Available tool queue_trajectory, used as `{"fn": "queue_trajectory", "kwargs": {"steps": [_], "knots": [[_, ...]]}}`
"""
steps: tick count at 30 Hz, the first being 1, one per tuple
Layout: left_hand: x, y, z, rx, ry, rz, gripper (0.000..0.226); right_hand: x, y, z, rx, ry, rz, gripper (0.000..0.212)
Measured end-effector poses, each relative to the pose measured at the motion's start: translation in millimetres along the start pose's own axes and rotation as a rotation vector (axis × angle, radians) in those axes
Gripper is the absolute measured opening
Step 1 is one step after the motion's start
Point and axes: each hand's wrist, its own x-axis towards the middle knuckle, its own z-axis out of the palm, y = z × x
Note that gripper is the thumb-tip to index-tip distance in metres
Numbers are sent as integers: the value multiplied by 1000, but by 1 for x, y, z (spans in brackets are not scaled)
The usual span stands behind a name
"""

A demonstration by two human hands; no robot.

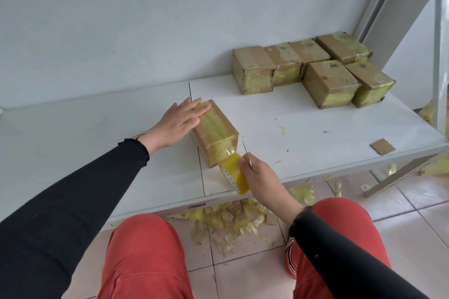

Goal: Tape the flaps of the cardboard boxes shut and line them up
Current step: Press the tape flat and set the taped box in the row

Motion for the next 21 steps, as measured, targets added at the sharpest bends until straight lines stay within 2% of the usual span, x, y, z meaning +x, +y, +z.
{"fn": "queue_trajectory", "kwargs": {"steps": [3,5,7,8,9,11,14,16,19,21], "knots": [[-3,8,-3,84,69,25,44,4,4,4,-30,36,19,37],[-8,16,2,-11,81,-11,50,6,9,5,1,55,31,38],[-13,22,9,-77,-43,-68,88,5,15,5,24,59,44,40],[-13,25,11,-26,-98,-81,108,4,17,4,36,62,47,41],[-13,27,12,19,-132,-93,122,4,17,3,56,61,49,42],[-11,31,8,43,-174,-106,133,6,16,1,105,49,62,43],[-11,38,1,14,-155,-133,128,4,8,-4,116,9,37,44],[-10,42,-6,-156,-121,-144,120,0,-3,-16,239,7,-38,47],[-12,49,-14,-602,-135,-226,78,-1,-34,-45,558,7,-138,38],[-16,53,-13,-702,-142,-314,52,5,-52,-59,536,4,-200,30]]}}
